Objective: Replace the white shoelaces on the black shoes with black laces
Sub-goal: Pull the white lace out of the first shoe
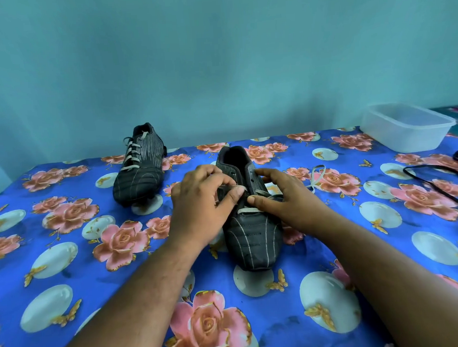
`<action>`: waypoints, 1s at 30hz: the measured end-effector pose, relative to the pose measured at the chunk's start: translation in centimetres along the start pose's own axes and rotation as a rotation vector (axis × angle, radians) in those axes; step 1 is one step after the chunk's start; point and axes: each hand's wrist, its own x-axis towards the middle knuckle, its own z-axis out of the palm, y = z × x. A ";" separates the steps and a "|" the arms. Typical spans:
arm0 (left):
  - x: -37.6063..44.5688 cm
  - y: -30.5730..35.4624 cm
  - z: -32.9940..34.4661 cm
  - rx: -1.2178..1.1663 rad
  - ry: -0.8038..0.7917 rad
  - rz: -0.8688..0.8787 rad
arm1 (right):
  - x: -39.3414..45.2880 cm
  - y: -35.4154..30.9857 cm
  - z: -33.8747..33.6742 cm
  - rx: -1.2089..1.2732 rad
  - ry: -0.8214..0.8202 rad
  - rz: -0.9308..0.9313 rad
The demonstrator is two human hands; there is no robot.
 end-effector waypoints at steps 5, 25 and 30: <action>0.1 -0.4 -0.2 -0.024 0.001 -0.058 | 0.0 0.2 0.1 0.008 -0.001 0.006; -0.1 0.0 -0.1 -0.081 -0.058 0.010 | 0.3 0.7 0.2 -0.007 -0.011 0.006; 0.6 -1.7 -0.8 0.108 -0.014 -0.154 | 0.0 0.2 0.0 0.006 -0.010 0.002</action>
